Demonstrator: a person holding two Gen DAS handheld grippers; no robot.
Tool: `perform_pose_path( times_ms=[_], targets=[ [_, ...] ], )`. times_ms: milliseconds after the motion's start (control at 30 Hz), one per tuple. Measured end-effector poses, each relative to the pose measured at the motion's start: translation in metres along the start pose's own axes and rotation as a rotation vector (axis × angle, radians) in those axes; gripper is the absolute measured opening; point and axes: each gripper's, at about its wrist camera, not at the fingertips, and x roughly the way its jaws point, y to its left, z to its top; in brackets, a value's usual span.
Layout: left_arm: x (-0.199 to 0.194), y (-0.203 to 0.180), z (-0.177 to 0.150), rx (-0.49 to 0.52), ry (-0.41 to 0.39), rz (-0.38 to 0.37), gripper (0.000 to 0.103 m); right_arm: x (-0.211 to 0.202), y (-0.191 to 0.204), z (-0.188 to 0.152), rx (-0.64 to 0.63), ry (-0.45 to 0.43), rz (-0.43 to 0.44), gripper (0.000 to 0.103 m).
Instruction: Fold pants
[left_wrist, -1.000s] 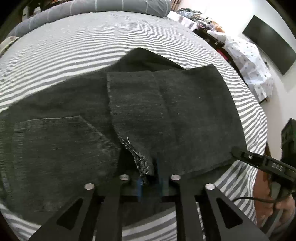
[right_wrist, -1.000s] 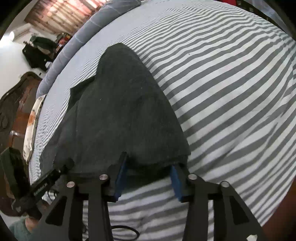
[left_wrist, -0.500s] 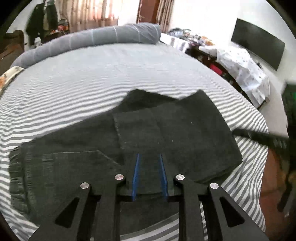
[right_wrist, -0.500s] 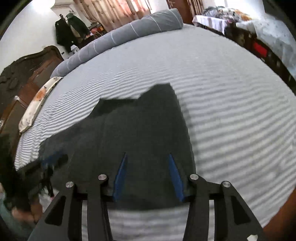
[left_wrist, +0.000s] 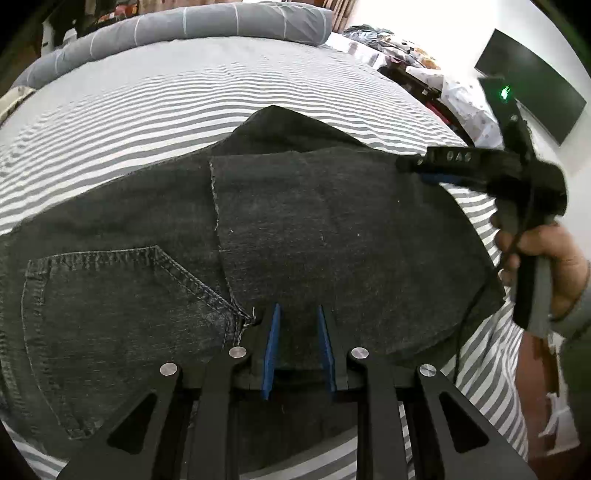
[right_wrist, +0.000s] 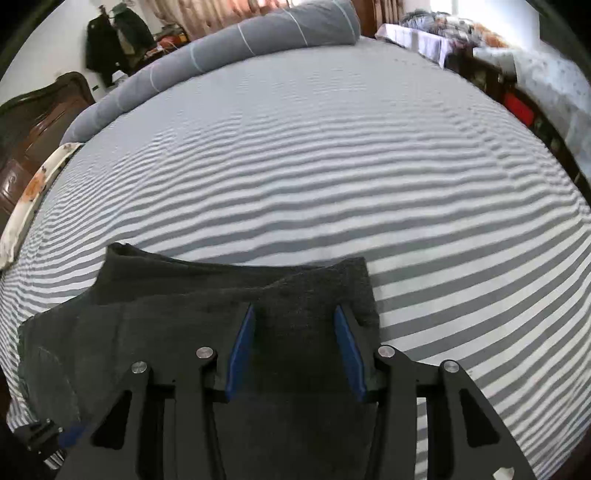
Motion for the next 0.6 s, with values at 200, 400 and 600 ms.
perform_pose_path(
  times_ms=[200,400,600],
  targets=[
    [-0.001,-0.002,-0.002,0.001,-0.002,0.005,0.022,-0.015,0.008,-0.02,-0.052,0.015,-0.024,0.042],
    [-0.001,-0.004,-0.002,-0.006,0.001,0.017,0.022,-0.043,0.014,-0.064,-0.068,0.011,-0.046,0.042],
    [-0.016,0.0,-0.01,-0.014,0.006,0.033,0.022,-0.058,0.019,-0.101,-0.032,0.024,-0.049,0.042]
  ],
)
